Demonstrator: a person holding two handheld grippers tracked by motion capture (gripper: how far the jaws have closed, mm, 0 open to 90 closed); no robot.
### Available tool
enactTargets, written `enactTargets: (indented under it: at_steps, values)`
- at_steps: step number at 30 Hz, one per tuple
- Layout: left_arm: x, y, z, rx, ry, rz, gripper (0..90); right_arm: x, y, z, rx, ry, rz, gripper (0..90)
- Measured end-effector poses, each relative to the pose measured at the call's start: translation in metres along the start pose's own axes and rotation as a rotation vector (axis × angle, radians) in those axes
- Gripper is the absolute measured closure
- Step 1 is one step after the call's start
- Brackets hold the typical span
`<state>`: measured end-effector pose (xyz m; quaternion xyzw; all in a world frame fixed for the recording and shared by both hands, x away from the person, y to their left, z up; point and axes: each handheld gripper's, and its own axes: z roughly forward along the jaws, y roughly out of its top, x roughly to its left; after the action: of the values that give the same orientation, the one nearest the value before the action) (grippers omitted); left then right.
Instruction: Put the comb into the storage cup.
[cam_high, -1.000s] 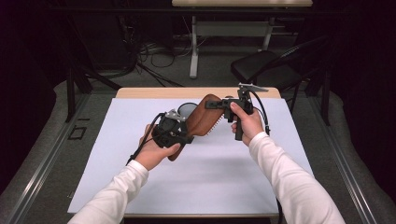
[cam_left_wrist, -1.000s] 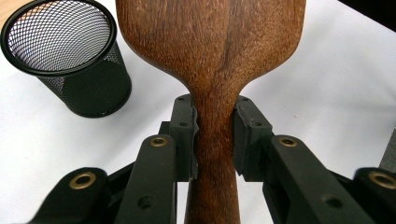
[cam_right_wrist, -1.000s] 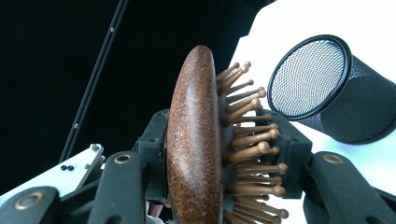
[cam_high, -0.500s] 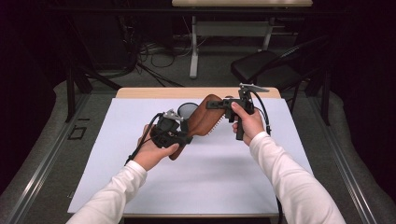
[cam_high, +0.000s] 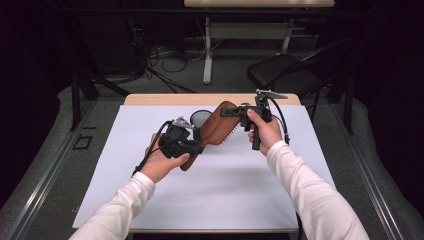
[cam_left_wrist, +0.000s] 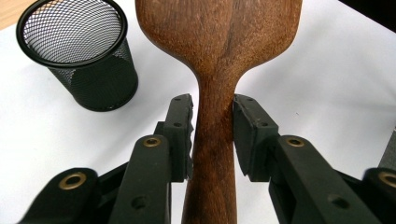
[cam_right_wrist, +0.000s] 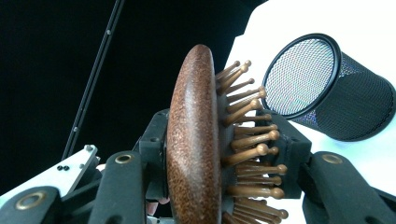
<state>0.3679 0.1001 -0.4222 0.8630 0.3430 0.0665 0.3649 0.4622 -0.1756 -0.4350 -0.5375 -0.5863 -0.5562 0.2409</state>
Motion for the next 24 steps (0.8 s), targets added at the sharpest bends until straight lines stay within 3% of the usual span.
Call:
enactTargets:
  at_steps: [12,18,24]
  values:
    - [0.003,-0.002,-0.006,-0.013,0.009,-0.011,60.4,0.0,0.001,-0.001,-0.01,0.005,0.008,49.6]
    - [0.006,-0.003,-0.008,-0.028,0.02,-0.035,50.7,-0.002,0.003,-0.003,-0.019,0.0,0.001,49.6]
    - [0.007,-0.004,-0.012,-0.059,0.044,-0.031,43.4,-0.001,0.005,-0.006,-0.033,0.006,0.01,49.5]
